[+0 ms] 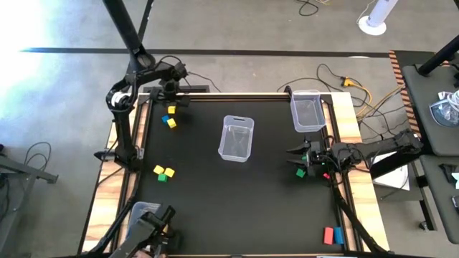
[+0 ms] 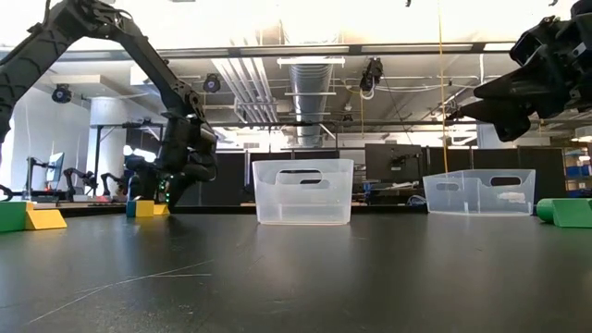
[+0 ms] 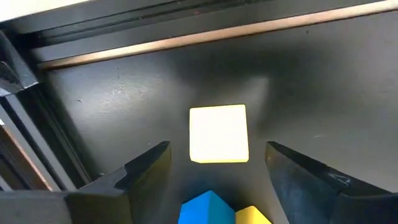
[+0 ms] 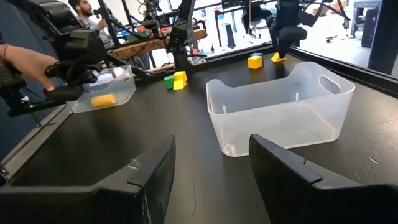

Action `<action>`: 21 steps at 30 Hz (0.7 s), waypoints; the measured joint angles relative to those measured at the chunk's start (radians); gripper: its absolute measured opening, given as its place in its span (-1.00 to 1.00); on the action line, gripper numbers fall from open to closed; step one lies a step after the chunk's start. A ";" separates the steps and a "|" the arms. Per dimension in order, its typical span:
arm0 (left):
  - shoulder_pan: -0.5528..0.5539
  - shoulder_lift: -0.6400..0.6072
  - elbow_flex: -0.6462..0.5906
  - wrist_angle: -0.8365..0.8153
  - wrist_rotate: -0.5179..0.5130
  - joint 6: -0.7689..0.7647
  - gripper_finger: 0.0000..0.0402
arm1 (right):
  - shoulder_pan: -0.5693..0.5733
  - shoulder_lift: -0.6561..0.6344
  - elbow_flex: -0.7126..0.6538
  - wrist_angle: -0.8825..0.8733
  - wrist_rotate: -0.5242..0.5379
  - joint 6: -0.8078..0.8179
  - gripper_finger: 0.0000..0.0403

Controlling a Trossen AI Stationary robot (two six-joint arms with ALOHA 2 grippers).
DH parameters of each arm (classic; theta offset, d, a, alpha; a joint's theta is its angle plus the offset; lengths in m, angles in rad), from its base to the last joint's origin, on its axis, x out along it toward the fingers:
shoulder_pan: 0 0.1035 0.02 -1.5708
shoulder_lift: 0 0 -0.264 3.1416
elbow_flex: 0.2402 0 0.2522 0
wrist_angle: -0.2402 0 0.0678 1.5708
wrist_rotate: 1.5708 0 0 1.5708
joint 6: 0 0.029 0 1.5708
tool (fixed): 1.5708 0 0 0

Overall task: Sort blocks by size
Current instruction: Put the top yellow triangular block into the middle transparent bin

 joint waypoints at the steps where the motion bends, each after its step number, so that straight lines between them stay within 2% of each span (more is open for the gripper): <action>1: -0.001 0.000 0.000 -0.001 0.005 0.003 0.19 | 0.000 0.000 0.000 0.000 0.000 0.000 -0.03; 10: 0.002 0.000 0.015 0.009 0.001 0.043 0.13 | 0.000 0.000 0.000 0.000 0.001 0.000 -0.03; 15: 0.010 0.000 0.020 0.032 0.085 0.059 0.12 | 0.000 0.000 0.000 0.000 0.025 0.000 -0.06; 21: 0.010 0.042 0.019 0.026 0.059 0.041 0.03 | 0.000 0.000 0.000 0.000 0.051 0.000 -0.05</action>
